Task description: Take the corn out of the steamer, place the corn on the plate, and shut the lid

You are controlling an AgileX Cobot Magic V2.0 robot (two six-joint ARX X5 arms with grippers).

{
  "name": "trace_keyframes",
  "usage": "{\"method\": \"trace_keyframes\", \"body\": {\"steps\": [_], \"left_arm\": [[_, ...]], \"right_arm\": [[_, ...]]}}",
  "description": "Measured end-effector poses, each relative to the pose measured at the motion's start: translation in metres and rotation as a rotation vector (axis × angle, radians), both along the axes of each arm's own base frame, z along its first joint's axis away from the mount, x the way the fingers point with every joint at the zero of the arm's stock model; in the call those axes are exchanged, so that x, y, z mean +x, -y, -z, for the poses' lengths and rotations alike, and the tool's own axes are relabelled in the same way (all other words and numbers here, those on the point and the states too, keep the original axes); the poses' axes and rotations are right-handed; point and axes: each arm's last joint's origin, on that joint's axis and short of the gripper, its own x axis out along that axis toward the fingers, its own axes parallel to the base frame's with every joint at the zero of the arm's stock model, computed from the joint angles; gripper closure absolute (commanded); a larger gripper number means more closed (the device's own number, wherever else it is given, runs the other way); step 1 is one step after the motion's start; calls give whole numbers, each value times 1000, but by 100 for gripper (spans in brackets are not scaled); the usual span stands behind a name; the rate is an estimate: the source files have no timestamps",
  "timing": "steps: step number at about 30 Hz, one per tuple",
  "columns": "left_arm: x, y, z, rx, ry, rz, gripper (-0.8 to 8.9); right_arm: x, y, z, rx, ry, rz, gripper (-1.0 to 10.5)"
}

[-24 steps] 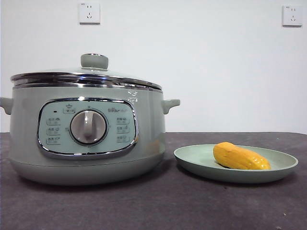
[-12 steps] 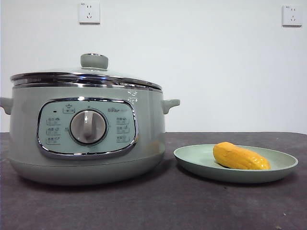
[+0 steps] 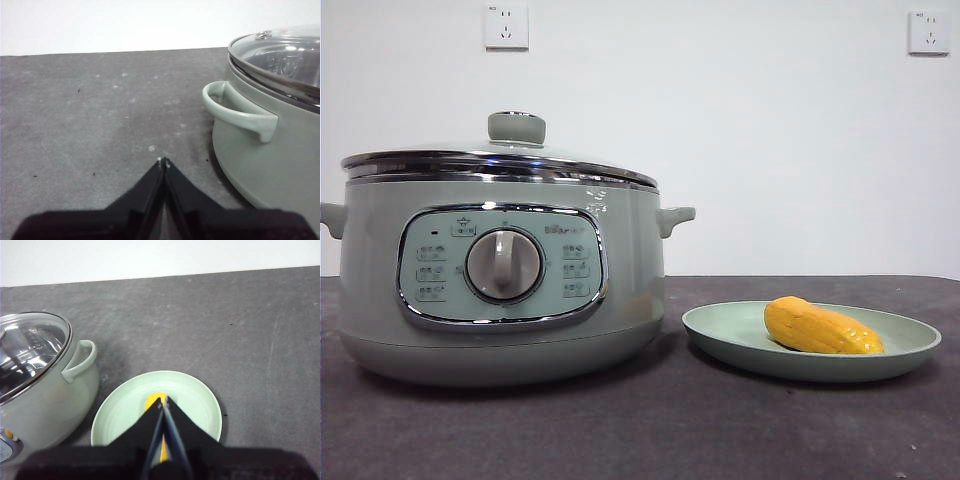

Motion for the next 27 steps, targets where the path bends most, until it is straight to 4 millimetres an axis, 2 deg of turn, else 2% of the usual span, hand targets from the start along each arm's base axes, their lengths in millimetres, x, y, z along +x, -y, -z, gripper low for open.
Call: {"method": "trace_keyframes", "body": {"steps": [7,12,23,27], "left_arm": [[0,0,0,0,0,0,816],[0,0,0,0,0,0,816],[0,0,0,0,0,0,816],[0,0,0,0,0,0,816]], "right_arm": [[-1,1,2,-36,-6,-9,946],[-9,9,9,-123,69,-20,946],[-7,32,67,-102,289,67,946],[-8,32,87,-107,274,67,946]]}}
